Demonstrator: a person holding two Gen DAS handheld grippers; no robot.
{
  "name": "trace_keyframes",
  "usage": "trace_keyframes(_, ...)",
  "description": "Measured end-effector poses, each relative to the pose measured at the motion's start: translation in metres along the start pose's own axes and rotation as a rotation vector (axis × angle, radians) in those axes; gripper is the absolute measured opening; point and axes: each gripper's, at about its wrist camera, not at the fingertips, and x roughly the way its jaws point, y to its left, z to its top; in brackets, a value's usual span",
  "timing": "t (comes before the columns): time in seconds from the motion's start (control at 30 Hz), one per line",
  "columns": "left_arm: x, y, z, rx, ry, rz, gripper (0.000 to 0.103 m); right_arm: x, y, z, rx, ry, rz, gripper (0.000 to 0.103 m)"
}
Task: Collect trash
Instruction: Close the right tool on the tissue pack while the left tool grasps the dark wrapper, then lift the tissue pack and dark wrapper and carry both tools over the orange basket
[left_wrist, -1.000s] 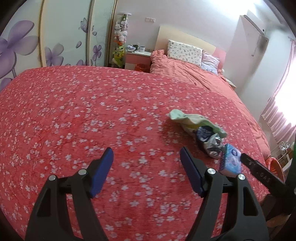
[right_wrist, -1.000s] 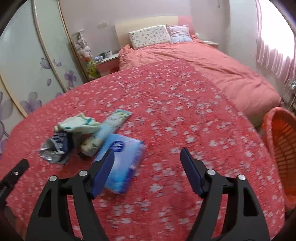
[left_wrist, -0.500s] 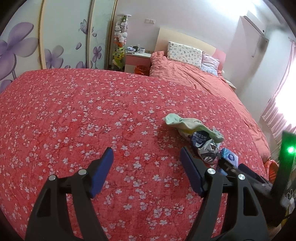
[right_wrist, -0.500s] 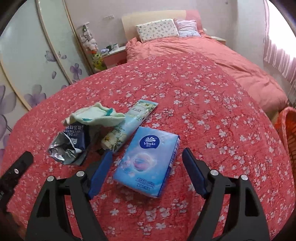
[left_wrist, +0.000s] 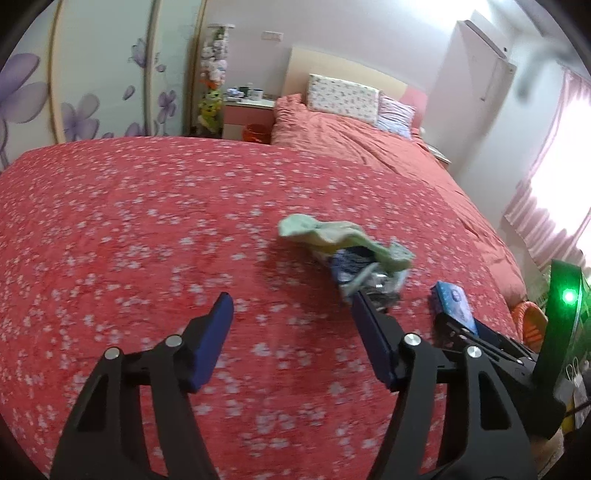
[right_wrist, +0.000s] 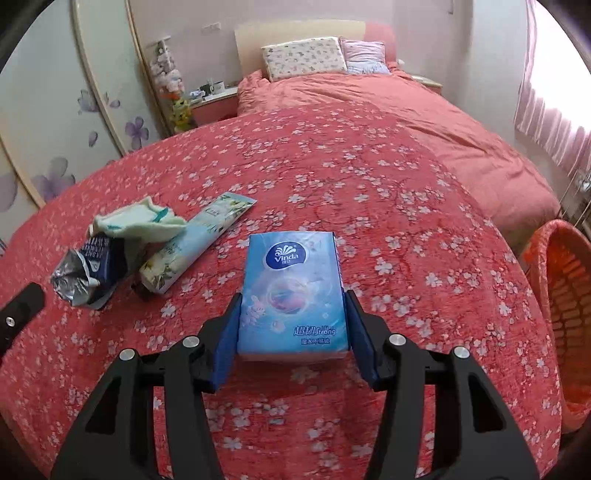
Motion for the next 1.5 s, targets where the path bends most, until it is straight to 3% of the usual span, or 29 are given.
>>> trace_keyframes(0.47, 0.041, -0.025, 0.009, 0.045, 0.063, 0.005, 0.03, 0.003, -0.002, 0.002, -0.013, -0.01, 0.005, 0.055)
trace_keyframes(0.6, 0.051, -0.024, 0.008, 0.038, 0.082, -0.015, 0.009, 0.003, -0.002, 0.003, -0.028, -0.012, 0.009, 0.054)
trace_keyframes(0.8, 0.039, -0.011, 0.002, 0.026, 0.067, -0.041, 0.006, -0.005, -0.012, -0.002, -0.02, -0.023, 0.045, 0.052)
trace_keyframes(1.07, -0.006, 0.0, 0.001, 0.045, 0.009, -0.043, 0.006, -0.037, -0.02, -0.006, -0.025, -0.073, 0.075, 0.051)
trace_keyframes(1.5, -0.059, -0.028, 0.003, 0.075, -0.055, -0.092, 0.006, -0.095, -0.046, -0.01, 0.018, -0.181, 0.1, 0.051)
